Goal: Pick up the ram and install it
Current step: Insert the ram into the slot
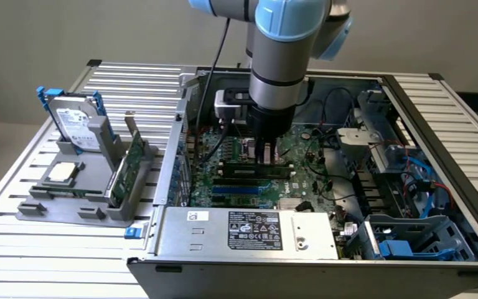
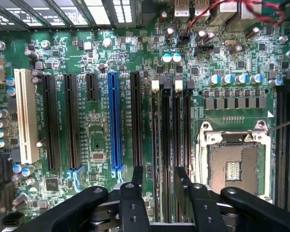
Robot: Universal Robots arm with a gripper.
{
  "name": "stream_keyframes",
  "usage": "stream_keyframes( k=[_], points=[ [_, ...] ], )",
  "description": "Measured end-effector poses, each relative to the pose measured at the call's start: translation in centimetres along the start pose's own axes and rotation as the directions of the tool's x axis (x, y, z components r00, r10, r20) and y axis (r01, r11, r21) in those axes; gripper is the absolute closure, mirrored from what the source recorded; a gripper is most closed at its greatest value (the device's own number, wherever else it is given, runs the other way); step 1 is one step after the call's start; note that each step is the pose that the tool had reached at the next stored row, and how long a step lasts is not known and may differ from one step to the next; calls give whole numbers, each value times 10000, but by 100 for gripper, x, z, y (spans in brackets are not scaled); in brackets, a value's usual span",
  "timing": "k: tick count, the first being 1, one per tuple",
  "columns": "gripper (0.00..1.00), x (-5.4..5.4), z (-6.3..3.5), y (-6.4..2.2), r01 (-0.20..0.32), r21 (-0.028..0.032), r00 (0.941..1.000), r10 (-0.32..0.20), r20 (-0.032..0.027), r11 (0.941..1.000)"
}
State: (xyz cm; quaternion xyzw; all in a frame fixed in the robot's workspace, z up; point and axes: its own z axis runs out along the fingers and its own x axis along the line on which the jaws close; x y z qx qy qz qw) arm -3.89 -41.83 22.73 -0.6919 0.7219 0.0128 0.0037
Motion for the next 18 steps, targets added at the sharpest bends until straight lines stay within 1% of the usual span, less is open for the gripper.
stream_keyframes(
  k=[1, 6, 8, 9, 10, 12, 13, 14, 18],
  points=[
    [60, -1, -36, 5, 1, 0, 10000, -1, 13, 10000],
    [60, -4, -222, 36, 0, -2, 10000, 0, 60, 10000],
    [62, -4, -257, 48, 0, -2, 10000, 0, 80, 10000],
    [75, -4, -265, 51, 1, -3, 10000, -1, 85, 10000],
    [75, -4, -267, 51, 2, -3, 10000, -2, 89, 10000],
    [87, -5, -267, 51, 2, -2, 10000, -2, 93, 10000],
    [87, -4, -267, 52, 1, -3, 10000, -1, 92, 10000],
    [89, -4, -268, 52, 1, -3, 10000, -1, 90, 10000],
    [89, -4, -268, 52, 1, -3, 10000, -1, 90, 10000]
  ],
)
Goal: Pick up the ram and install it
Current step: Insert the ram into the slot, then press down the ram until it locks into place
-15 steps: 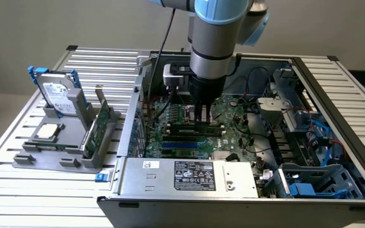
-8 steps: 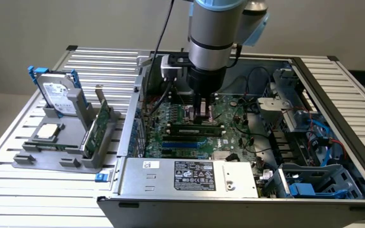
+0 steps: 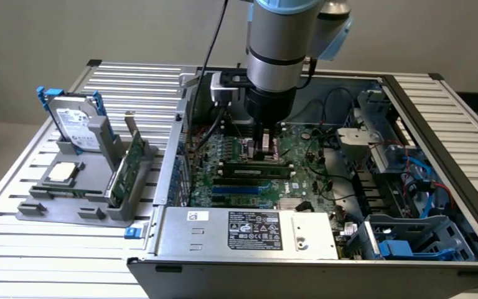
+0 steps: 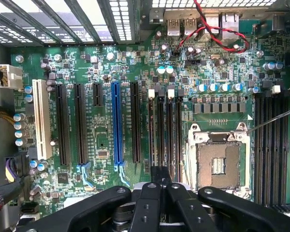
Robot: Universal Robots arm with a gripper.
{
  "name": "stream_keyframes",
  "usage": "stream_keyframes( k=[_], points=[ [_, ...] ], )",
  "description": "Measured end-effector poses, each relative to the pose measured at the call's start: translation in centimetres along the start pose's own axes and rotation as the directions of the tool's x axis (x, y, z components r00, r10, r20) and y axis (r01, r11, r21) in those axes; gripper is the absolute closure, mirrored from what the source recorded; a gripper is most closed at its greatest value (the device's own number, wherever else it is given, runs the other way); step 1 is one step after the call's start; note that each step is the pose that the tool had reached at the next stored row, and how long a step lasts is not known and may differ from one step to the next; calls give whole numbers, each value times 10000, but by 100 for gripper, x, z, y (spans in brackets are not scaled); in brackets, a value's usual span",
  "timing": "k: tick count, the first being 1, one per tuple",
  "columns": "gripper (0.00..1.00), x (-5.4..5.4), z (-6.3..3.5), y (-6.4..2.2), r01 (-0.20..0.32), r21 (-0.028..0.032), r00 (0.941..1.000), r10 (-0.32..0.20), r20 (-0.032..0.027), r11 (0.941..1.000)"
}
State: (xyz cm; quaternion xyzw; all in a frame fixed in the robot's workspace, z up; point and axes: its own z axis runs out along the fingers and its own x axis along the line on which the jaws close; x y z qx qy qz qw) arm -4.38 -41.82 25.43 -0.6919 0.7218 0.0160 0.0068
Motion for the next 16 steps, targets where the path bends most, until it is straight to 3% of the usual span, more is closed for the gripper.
stream_keyframes(
  k=[12, 16],
  points=[
    [89, 0, 2, 1, -1, -12, 10000, 1, -2, 10000],
    [89, 2, 69, -1, -1, -12, 10000, 1, -1, 10000]
  ],
)
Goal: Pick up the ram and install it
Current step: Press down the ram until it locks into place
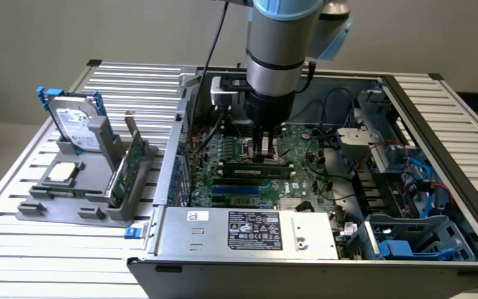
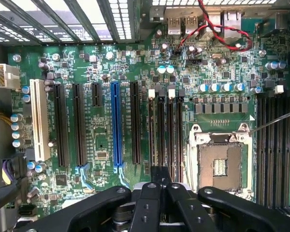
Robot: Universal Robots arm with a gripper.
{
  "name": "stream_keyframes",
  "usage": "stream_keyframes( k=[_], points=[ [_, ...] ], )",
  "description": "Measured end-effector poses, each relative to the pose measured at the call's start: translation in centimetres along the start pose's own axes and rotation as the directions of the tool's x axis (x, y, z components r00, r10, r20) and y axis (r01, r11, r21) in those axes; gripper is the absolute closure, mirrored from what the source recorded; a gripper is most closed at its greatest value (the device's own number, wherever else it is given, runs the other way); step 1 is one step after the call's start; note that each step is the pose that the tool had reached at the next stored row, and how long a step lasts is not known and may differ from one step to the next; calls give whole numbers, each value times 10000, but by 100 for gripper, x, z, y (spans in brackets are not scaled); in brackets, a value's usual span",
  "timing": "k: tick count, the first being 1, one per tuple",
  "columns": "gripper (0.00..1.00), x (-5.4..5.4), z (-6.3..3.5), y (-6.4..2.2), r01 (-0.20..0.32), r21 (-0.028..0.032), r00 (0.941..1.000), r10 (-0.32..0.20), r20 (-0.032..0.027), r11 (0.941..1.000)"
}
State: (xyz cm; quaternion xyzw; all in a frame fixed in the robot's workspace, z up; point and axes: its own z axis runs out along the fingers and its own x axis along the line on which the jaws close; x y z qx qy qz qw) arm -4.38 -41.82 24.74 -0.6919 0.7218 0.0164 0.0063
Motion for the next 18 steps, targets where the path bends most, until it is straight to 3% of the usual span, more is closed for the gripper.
stream_keyframes(
  k=[3, 5, 8, 10, 16, 18],
  points=[
    [89, 2, 55, -1, 0, -1, 10000, 0, 25, 10000],
    [89, 3, 77, -1, 1, -4, 10000, -1, 82, 10000],
    [89, 3, 83, 0, 4, -14, 9996, -4, 296, 10000],
    [89, 3, 84, 8, 4, -28, 9993, -3, 377, 10000],
    [89, 3, 90, 12, 2, -120, 9992, 3, 392, 9999],
    [89, 4, 97, 11, 0, -136, 9994, 4, 340, 9999]
  ],
)
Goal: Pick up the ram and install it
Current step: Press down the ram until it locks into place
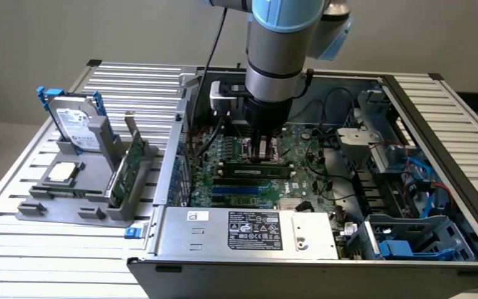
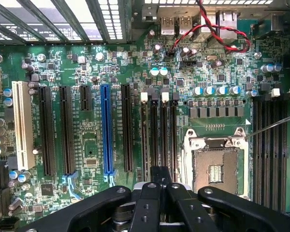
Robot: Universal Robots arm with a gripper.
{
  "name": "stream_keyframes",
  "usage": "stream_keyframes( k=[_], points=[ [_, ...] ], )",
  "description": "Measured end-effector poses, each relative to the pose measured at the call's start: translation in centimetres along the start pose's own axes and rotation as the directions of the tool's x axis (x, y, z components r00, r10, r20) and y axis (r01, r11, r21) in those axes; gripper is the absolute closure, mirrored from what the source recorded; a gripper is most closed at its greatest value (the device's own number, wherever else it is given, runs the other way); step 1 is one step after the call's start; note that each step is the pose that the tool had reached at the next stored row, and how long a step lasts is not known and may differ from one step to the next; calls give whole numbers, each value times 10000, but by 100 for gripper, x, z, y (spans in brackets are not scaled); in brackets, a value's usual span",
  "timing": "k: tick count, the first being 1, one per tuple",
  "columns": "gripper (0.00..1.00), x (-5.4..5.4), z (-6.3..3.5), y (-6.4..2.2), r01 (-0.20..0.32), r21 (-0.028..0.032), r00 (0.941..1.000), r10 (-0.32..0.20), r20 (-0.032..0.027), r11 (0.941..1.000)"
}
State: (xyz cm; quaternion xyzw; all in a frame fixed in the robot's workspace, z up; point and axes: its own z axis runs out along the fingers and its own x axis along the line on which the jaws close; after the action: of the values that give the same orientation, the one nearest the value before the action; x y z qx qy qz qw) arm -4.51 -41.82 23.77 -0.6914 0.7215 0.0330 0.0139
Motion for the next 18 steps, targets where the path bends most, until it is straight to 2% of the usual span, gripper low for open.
stream_keyframes(
  k=[3, 4, 18],
  points=[
    [89, 1, 18, -1, -3, -5, 9999, 3, -121, 10000],
    [89, 1, 23, -1, -3, -7, 9999, 2, -140, 10000],
    [89, 5, 69, 9, 51, -60, 9999, -51, -146, 10000]
  ],
)
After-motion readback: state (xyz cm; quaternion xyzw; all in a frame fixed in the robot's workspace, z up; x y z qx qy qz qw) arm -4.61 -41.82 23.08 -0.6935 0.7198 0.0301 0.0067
